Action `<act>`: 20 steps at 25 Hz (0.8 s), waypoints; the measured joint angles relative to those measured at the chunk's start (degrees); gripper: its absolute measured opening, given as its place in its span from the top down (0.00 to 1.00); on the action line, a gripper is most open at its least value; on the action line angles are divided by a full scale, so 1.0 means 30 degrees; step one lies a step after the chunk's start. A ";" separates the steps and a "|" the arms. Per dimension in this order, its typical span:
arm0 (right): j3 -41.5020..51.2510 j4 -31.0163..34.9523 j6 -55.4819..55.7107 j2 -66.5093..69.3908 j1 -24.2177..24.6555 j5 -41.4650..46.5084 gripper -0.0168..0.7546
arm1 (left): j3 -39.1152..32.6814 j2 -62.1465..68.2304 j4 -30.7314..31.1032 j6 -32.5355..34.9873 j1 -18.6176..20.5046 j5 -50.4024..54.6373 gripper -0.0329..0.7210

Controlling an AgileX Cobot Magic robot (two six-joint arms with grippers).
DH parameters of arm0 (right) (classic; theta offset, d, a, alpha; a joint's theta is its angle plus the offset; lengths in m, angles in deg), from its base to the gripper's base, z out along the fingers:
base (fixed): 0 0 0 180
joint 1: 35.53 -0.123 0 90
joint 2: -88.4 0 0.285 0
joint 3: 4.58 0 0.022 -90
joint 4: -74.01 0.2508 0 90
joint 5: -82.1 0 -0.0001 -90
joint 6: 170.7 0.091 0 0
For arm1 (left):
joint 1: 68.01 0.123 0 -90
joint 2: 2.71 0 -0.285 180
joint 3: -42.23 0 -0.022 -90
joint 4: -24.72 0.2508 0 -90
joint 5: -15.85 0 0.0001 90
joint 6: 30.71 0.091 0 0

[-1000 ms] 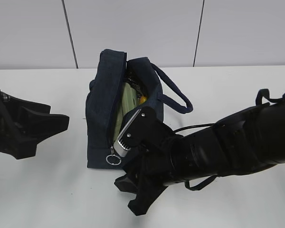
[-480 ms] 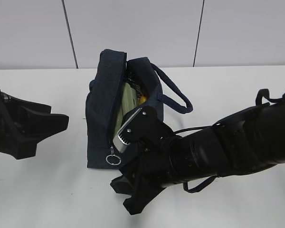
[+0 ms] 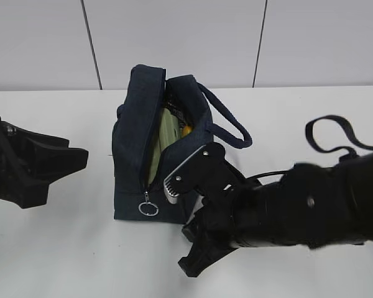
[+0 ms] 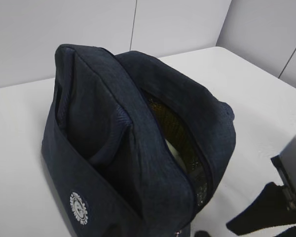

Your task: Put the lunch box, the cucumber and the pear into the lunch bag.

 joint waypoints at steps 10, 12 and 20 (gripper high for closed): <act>0.2609 -1.7169 1.5379 0.0933 -0.0237 -0.9330 0.64 | 0.0000 0.0000 0.0000 0.0000 0.0000 0.0007 0.59; 0.2609 -1.6442 1.5162 0.1410 -0.0237 -1.0341 0.64 | 0.0000 0.0000 0.0000 0.0000 0.0000 0.0025 0.60; 0.2609 -1.3963 1.4436 0.3117 -0.0237 -1.2651 0.64 | 0.0000 0.0000 0.0000 0.0000 0.0000 0.0032 0.63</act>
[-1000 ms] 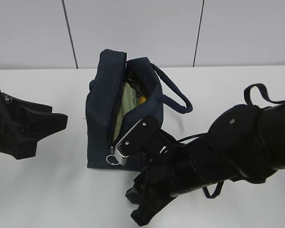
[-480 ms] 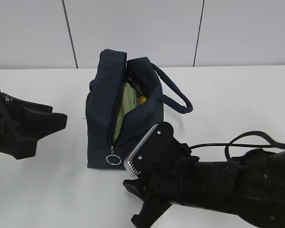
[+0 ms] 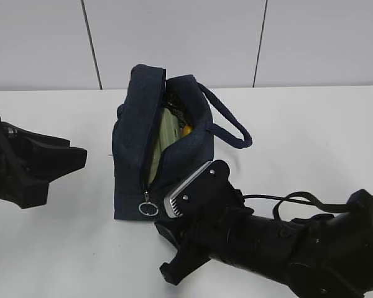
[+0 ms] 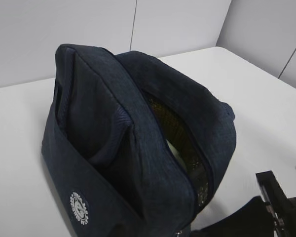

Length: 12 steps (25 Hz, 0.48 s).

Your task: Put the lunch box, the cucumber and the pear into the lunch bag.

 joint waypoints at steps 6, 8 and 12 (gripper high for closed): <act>-0.0781 0.0314 -0.0117 0.0550 0.0000 -0.0156 0.64 | 0.0000 0.0000 0.0000 0.0000 0.0000 0.0022 0.63; -0.0998 0.0314 -0.0117 0.0678 0.0000 -0.0156 0.64 | 0.0000 0.0000 0.0000 0.0000 0.0000 0.0037 0.63; -0.1421 0.0314 -0.0154 0.0822 0.0000 0.0066 0.64 | 0.0000 0.0000 0.0000 0.0000 0.0000 0.0037 0.63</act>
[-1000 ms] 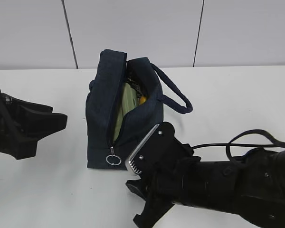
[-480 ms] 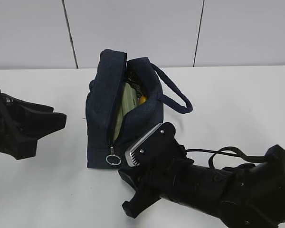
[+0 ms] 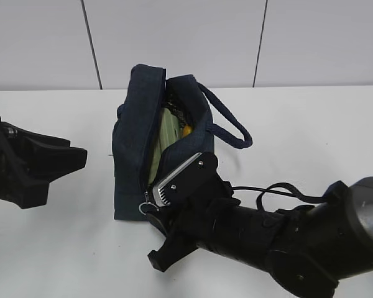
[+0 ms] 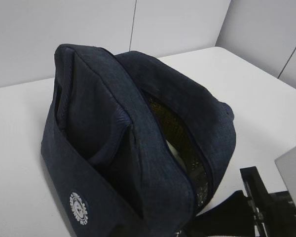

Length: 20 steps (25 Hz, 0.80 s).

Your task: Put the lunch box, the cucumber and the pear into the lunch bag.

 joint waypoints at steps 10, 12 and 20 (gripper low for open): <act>-0.0746 -0.0227 0.0000 0.0687 0.0000 0.1164 0.64 | 0.0000 0.0000 0.0000 0.0000 0.0000 0.0000 0.64; -0.0746 -0.0814 0.0000 0.0687 0.0000 0.1164 0.64 | 0.0000 0.0000 0.0000 0.0000 0.0000 0.0000 0.64; -0.0777 -0.1477 0.0520 0.0687 0.0000 0.0926 0.66 | 0.0000 0.0000 0.0000 0.0015 0.0000 0.0000 0.64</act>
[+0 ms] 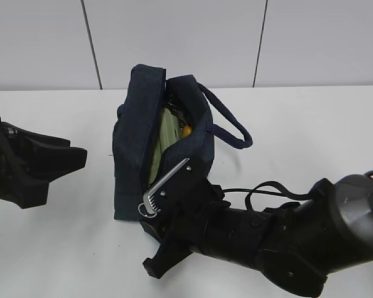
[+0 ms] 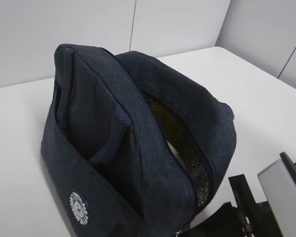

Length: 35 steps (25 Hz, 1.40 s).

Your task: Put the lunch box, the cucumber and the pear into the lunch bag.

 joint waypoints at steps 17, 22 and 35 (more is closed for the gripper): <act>-0.1151 -0.1015 0.0822 0.1036 0.0000 0.0731 0.67 | 0.0000 0.0000 0.0000 0.0000 0.0000 0.0000 0.64; -0.1151 -0.1032 0.0896 0.1036 0.0000 0.0464 0.67 | 0.0000 0.0000 0.0000 0.0000 0.0000 0.0000 0.64; -0.1151 -0.1061 0.0945 0.1036 0.0000 -0.0024 0.67 | 0.0000 0.0000 0.0000 0.0000 0.0000 0.0000 0.64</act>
